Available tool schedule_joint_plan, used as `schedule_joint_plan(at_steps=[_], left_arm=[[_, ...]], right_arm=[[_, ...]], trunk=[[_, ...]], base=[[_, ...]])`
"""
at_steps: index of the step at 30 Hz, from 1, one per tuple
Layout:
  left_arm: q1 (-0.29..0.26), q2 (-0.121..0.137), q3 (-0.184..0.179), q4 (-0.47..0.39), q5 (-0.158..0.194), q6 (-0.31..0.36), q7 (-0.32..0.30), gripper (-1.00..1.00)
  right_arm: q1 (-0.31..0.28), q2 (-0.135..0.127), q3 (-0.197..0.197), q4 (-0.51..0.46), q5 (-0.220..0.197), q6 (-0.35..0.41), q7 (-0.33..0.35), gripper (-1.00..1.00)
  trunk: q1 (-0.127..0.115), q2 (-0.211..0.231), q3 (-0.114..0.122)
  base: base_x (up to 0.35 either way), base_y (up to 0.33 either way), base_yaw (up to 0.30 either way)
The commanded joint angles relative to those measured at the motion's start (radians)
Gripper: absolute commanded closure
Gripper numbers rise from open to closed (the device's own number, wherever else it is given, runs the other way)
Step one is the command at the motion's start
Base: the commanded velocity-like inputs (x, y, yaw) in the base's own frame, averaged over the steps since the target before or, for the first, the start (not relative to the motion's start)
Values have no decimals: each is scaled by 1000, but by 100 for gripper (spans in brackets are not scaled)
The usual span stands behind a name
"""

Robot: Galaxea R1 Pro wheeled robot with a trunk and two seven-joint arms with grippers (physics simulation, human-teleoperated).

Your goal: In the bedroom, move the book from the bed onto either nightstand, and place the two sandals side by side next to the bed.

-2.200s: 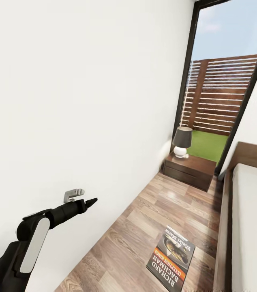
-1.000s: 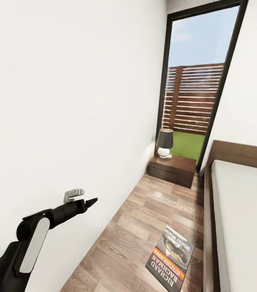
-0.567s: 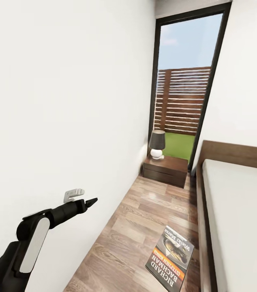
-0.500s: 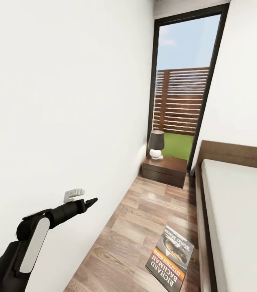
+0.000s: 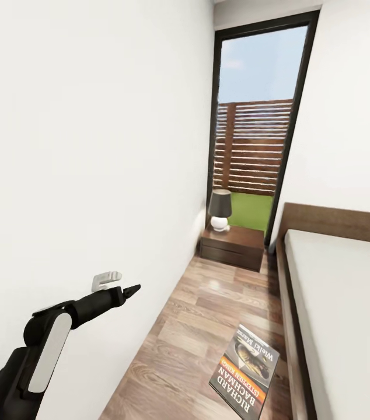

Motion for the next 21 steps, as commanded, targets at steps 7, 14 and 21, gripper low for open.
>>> schedule_joint_plan(at_steps=[7, 14, 21], left_arm=[[0, 0, 2, 0, -4, 4, -7, -100], [0, 0, 2, 0, -5, 4, -7, -100], [0, 0, 0, 0, -5, 4, -6, -100]], right_arm=[[0, 0, 1, 1, -5, 10, 3, 100], [0, 0, 2, 1, -5, 10, 3, 100], [0, 0, 2, 1, -5, 10, 3, 100]], trunk=[[1, -1, 0], [1, -1, 0], [1, -1, 0]], base=[[211, 94, -10], [291, 110, -3], [319, 61, -92]])
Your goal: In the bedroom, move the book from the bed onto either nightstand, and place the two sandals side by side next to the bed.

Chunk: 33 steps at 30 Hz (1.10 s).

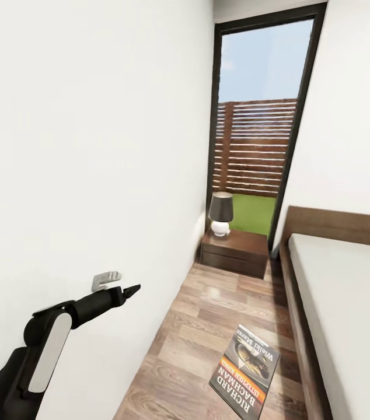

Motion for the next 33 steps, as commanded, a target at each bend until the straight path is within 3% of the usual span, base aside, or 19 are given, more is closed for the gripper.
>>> schedule_joint_plan(at_steps=[1, 9, 26, 33], left_arm=[[0, 0, 1, -1, -4, 5, -7, -100], [0, 0, 1, 0, -4, 5, -7, -100], [0, 0, 1, 0, -4, 5, -8, -100], [-1, 0, 1, 0, -4, 5, -8, -100]], right_arm=[[0, 0, 2, 1, -5, 10, 3, 100], [0, 0, 1, 1, -5, 10, 3, 100], [0, 0, 2, 1, -5, 10, 3, 100], [0, 0, 2, 1, -5, 10, 3, 100]], trunk=[[1, -1, 0], [1, -1, 0], [1, -1, 0], [1, -1, 0]], base=[[286, 23, -187], [161, 10, -228], [19, 4, -246], [113, 142, -97]])
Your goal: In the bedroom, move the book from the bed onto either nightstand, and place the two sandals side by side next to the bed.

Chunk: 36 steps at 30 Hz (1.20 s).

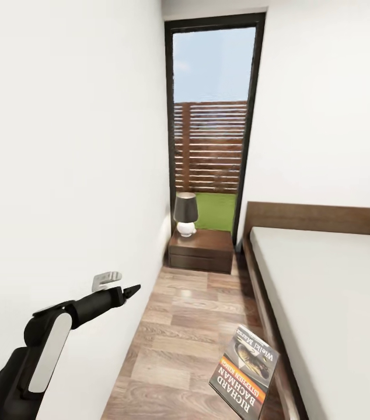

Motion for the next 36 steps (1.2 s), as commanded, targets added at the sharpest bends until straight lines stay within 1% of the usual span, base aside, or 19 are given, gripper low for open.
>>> schedule_joint_plan(at_steps=[1, 9, 15, 23, 36], left_arm=[[0, 0, 2, 0, -4, 4, -7, -100], [0, 0, 2, 0, -4, 4, -6, -100], [0, 0, 2, 0, -4, 4, -6, -100], [0, 0, 2, 0, -7, 4, -5, -100], [0, 0, 2, 0, -10, 4, -5, -100]], right_arm=[[0, 0, 2, 0, -5, 10, 3, 100], [0, 0, 2, 0, -5, 10, 3, 100], [0, 0, 3, 0, -5, 10, 3, 100], [0, 0, 3, 0, -5, 10, 3, 100], [0, 0, 3, 0, -3, 10, 3, 100]], trunk=[[1, -1, 0], [1, -1, 0], [1, -1, 0], [1, -1, 0], [1, -1, 0]], base=[[202, 226, -31], [254, 239, -11], [281, 151, -78], [287, 43, -141], [289, 4, -20]])
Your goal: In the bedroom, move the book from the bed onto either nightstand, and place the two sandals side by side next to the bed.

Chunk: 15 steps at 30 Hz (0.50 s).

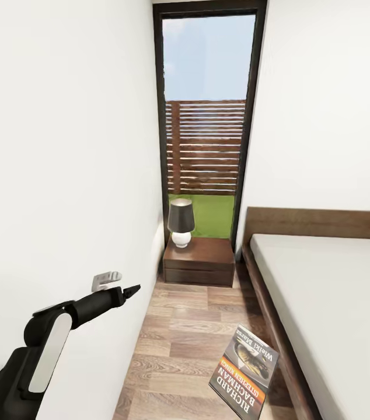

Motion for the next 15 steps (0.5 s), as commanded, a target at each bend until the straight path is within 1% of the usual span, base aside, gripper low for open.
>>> schedule_joint_plan(at_steps=[1, 10, 15], left_arm=[[0, 0, 2, 0, -4, 5, -7, -100], [-1, 0, 1, 0, -4, 4, -7, -100], [0, 0, 1, 0, -4, 3, -6, -100]], right_arm=[[0, 0, 2, 0, -5, 10, 3, 100], [0, 0, 1, 0, -5, 10, 3, 100], [0, 0, 1, 0, -5, 10, 3, 100]], trunk=[[1, -1, 0], [1, -1, 0], [1, -1, 0]], base=[[289, 1, -3], [289, 0, -1], [289, 0, -44]])
